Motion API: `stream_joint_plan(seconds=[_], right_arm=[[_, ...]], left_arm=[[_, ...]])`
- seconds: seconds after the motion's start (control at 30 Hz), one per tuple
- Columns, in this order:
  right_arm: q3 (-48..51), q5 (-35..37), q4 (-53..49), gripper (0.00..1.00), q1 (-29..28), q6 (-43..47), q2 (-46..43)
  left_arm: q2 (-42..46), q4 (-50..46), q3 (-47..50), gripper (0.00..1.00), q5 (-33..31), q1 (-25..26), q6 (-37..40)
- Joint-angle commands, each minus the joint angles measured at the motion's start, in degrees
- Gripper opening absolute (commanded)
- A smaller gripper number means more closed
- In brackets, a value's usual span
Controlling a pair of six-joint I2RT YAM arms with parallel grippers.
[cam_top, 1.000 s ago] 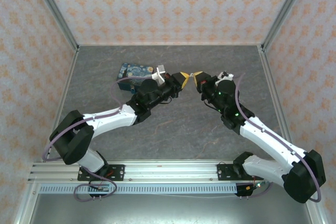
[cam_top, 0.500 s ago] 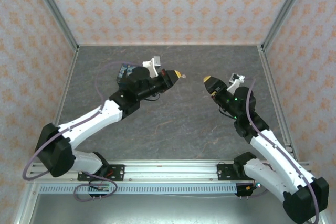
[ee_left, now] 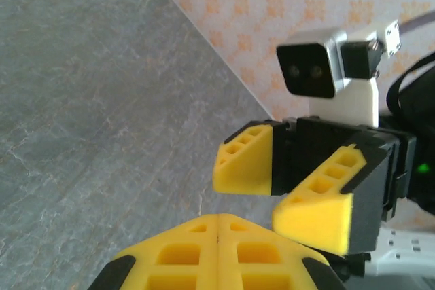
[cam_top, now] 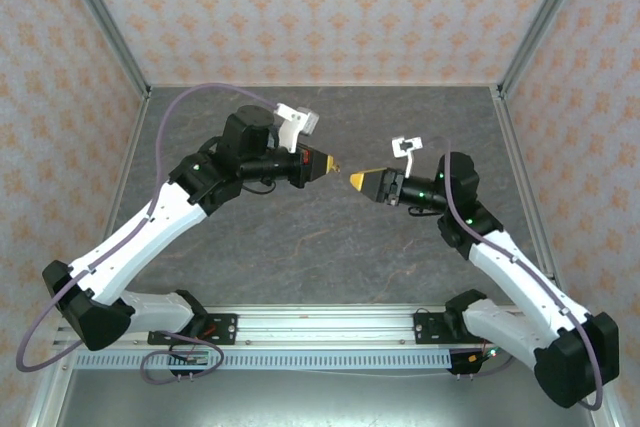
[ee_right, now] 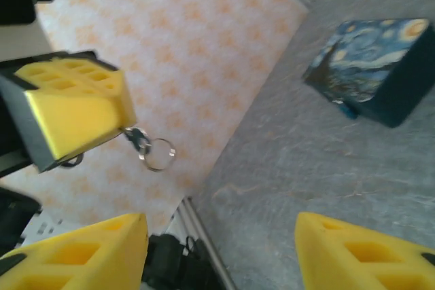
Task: Unlock the padlock with the key
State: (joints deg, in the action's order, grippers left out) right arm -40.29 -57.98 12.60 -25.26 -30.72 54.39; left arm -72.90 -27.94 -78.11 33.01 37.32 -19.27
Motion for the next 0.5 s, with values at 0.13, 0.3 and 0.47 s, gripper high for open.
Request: stream_joint_plan(seconds=[0.13,0.3,0.47], right_arm=[[-5.03,-4.21,6.94,0.48,-3.05,2.82,4.07],[-5.79,-4.57,7.18,0.40,-3.44,2.84,5.10],[-5.67,-4.50,6.50,0.33,-3.49,2.70,5.71]], left_arm=[[-1.13,-3.96,-2.67,0.00,4.46,-0.67,4.39],[-1.53,-3.39,-2.58,0.00,4.96,-0.76,3.72],[-1.63,-2.16,-2.14,0.00,4.95,-0.84,2.95]])
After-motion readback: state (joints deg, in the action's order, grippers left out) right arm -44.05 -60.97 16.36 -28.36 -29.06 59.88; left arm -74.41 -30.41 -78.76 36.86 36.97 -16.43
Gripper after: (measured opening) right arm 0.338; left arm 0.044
